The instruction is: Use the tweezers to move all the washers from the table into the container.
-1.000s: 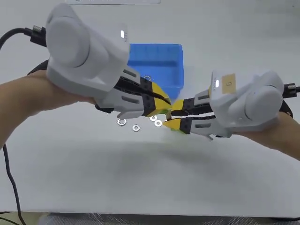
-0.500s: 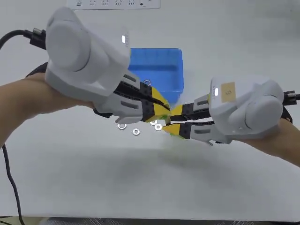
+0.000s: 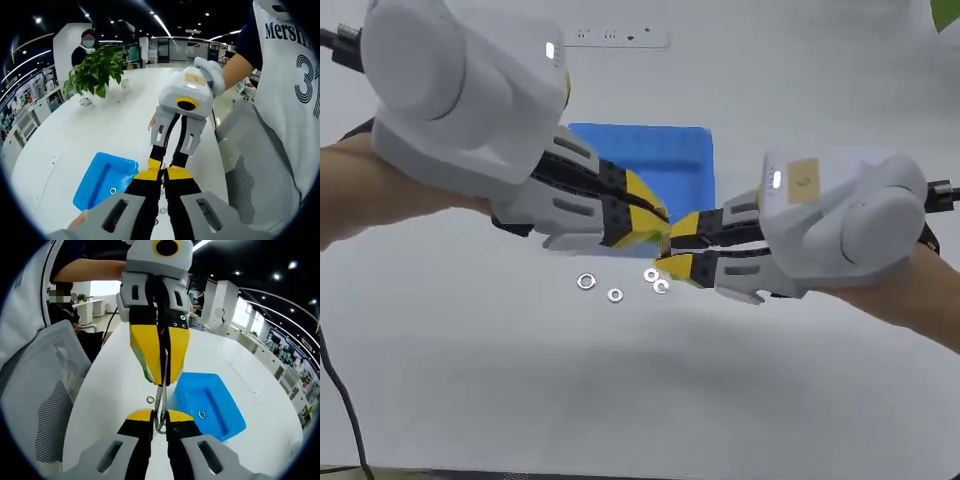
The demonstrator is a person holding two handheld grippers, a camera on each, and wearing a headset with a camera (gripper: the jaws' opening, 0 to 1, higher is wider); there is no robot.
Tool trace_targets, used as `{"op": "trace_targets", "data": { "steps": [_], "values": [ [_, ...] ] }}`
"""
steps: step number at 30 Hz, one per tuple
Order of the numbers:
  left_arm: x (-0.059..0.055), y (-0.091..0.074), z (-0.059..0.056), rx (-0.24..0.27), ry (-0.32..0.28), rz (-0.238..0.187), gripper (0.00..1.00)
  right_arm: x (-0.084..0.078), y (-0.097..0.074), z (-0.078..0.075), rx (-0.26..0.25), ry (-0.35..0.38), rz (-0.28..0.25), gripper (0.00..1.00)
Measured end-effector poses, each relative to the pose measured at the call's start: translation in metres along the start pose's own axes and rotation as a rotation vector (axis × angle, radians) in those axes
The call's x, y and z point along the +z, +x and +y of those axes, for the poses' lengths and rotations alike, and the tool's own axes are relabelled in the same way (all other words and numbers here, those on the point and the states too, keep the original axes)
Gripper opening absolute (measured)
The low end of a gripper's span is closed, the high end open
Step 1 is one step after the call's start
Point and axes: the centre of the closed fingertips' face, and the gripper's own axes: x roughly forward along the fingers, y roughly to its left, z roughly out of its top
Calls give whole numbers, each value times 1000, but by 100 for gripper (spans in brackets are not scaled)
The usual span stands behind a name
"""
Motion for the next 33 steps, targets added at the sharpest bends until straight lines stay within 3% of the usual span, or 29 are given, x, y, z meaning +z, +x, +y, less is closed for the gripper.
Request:
{"op": "trace_targets", "data": {
  "steps": [8, 15, 22, 26, 33],
  "values": [
    [7, -12, 8, 21, 26, -2, 6, 16, -2, -8, -22, -1, -29, 10],
    [19, -21, 19, 35, 53, -18, 6, 29, -6, -23, -44, -11, -47, 10],
    [27, -26, 39, 56, 72, -32, 6, 36, -6, -46, -69, -35, -52, 10],
    [31, -26, 50, 55, 92, -18, 6, 39, -3, -59, -89, -39, -62, 10],
    [28, -17, 68, 52, 92, -11, 6, 30, 3, -76, -100, -26, -55, 10]
  ]
}}
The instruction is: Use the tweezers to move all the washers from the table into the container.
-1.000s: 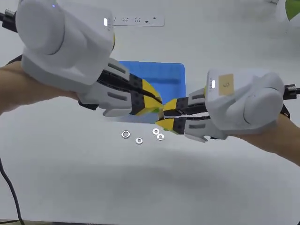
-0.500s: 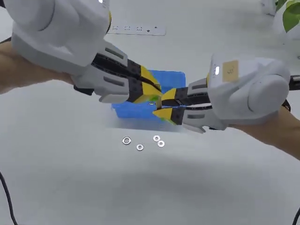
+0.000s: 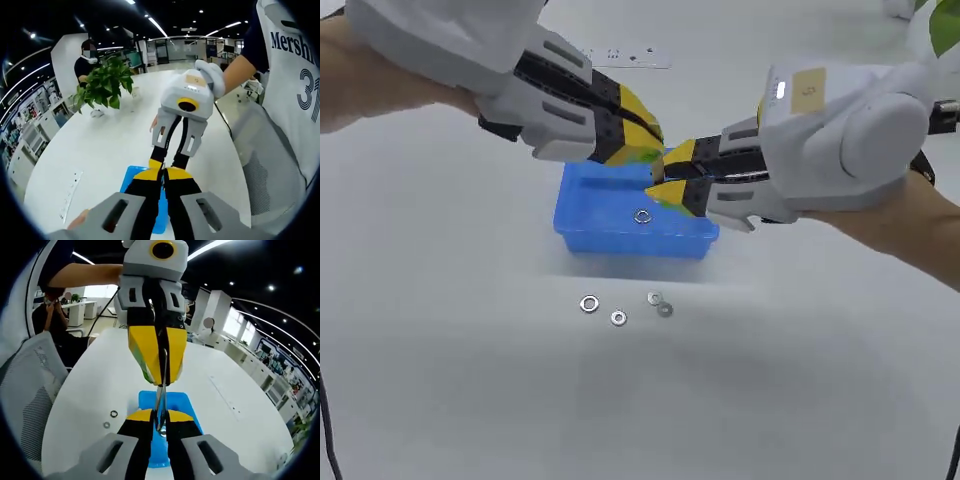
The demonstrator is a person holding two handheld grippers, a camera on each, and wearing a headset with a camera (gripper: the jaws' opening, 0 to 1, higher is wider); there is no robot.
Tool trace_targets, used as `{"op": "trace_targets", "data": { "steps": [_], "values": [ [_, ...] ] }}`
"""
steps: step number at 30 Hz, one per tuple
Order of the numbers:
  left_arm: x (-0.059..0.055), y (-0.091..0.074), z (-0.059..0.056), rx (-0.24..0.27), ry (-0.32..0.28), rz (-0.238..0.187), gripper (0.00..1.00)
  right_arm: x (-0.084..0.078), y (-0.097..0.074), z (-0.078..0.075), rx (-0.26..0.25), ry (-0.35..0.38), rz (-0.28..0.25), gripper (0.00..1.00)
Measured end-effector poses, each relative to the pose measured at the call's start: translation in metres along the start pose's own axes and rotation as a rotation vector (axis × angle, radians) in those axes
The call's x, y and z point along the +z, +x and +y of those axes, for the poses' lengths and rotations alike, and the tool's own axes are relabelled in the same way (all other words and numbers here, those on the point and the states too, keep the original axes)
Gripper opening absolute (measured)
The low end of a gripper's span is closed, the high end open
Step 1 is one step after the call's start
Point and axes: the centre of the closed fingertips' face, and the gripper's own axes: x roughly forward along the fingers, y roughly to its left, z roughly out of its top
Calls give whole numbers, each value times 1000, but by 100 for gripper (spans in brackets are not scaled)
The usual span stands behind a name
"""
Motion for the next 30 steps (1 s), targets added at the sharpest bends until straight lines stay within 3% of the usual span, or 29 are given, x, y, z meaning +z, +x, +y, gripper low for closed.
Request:
{"op": "trace_targets", "data": {
  "steps": [19, 30],
  "values": [
    [-41, 40, 20, -49, -68, 46, 7, -52, 31, -9, 53, 59, 80, 10],
    [-53, 53, 22, -68, -114, 48, 7, -68, 36, -7, 68, 109, 106, 10]
  ]
}}
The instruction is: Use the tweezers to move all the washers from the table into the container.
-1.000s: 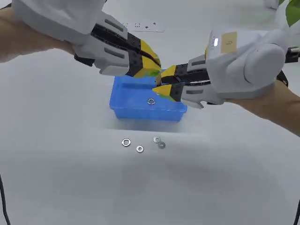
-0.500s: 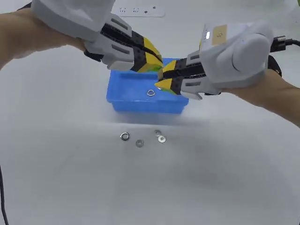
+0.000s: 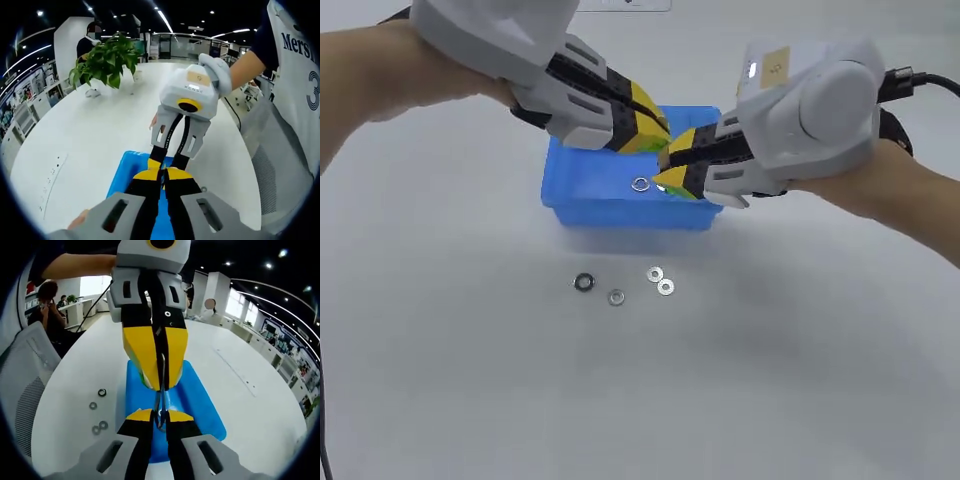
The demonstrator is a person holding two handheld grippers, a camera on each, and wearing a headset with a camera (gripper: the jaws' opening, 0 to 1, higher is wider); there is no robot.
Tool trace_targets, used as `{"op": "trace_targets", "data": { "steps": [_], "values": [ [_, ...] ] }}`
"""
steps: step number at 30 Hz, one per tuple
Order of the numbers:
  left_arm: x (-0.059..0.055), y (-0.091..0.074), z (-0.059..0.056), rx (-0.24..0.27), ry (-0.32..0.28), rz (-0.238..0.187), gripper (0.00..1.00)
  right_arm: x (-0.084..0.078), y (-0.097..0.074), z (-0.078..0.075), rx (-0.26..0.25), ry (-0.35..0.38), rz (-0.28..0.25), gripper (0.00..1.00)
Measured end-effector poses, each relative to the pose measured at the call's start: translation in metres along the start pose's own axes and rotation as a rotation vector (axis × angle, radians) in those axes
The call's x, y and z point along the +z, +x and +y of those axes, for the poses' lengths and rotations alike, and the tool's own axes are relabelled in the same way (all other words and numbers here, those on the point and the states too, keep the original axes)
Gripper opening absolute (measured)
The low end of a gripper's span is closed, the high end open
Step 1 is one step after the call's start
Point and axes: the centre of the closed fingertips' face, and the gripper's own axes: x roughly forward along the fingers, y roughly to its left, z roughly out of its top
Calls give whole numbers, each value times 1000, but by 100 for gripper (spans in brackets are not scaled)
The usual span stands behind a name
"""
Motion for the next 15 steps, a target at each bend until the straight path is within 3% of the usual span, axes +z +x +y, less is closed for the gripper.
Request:
{"op": "trace_targets", "data": {
  "steps": [15],
  "values": [
    [0, 7, -1, -1, 9, 0, 7, -6, -1, -1, -4, 20, 11, 11]
  ]
}}
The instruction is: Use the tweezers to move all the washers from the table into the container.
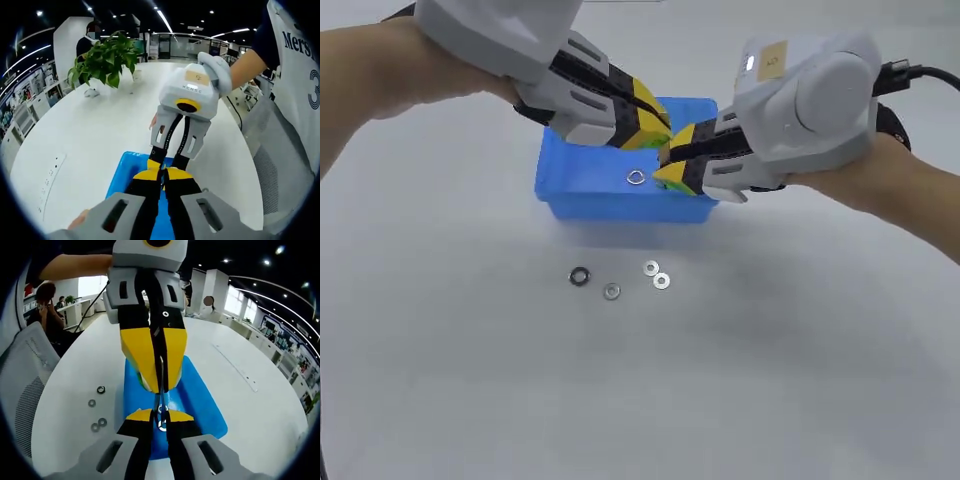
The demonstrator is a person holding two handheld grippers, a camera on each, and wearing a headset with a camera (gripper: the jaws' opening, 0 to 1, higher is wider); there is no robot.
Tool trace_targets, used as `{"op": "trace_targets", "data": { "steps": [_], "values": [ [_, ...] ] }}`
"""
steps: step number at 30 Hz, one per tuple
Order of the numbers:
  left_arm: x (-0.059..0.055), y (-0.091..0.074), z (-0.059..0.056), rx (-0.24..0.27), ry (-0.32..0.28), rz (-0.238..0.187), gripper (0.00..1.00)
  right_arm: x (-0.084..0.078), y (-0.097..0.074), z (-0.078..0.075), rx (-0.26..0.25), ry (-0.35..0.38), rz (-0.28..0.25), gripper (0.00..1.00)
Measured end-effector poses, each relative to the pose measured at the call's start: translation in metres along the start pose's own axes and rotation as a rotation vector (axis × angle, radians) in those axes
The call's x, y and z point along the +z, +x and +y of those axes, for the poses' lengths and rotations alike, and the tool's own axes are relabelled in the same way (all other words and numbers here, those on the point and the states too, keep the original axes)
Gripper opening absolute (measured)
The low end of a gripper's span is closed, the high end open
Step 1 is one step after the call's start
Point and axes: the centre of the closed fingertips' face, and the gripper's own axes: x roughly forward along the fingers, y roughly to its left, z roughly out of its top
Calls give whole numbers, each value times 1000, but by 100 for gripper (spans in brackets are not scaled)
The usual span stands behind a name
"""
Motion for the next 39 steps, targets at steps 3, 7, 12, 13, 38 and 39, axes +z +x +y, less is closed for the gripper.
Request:
{"op": "trace_targets", "data": {
  "steps": [3, 7, 12, 13, 38, 39],
  "values": [
    [0, 0, 0, 0, 3, 1, 7, 0, -1, 1, 1, -3, 2, 11],
    [2, -2, -1, 2, 13, 2, 7, 3, -2, 1, -1, -6, -2, 11],
    [8, -10, -2, 12, 26, -5, 6, 11, -7, 1, -14, -16, -17, 11],
    [9, -11, -2, 13, 29, -7, 6, 13, -9, 1, -17, -19, -20, 11],
    [33, -59, -61, 65, 97, -38, 7, 62, -36, 51, 9, -115, -78, 11],
    [33, -60, -62, 64, 99, -36, 7, 62, -36, 55, 14, -127, -73, 11]
  ]
}}
